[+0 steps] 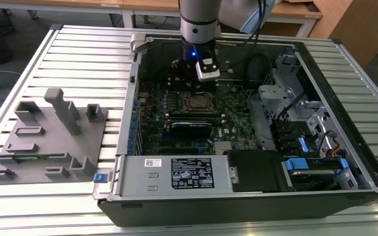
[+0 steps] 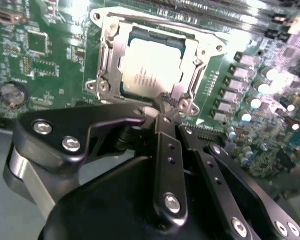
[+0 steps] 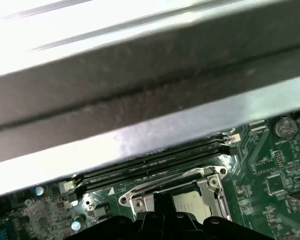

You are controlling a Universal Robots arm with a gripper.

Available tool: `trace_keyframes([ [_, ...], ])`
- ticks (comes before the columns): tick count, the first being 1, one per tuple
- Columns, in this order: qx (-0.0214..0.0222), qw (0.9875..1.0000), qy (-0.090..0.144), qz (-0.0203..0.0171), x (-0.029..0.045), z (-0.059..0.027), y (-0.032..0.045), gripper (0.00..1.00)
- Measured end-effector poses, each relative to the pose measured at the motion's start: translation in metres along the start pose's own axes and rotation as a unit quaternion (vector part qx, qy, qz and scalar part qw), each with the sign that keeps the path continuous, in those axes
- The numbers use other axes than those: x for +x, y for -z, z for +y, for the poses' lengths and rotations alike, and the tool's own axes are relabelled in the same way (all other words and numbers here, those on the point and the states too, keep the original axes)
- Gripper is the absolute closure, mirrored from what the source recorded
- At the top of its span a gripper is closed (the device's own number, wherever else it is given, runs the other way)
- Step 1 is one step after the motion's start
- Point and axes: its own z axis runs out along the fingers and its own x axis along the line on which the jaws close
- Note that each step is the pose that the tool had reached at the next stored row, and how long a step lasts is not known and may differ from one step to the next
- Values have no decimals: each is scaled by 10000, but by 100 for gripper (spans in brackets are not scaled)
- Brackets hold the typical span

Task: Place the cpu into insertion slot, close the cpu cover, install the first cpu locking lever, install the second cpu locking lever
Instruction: 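Install the first cpu locking lever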

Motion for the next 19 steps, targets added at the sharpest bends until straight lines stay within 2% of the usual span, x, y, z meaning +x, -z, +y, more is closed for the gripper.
trace_keyframes([
  [2,0,10000,5,0,-1,1,28,89],
  [10,-5,9998,221,23,-46,13,18,89],
  [19,-13,9985,540,55,-121,34,-10,89],
])
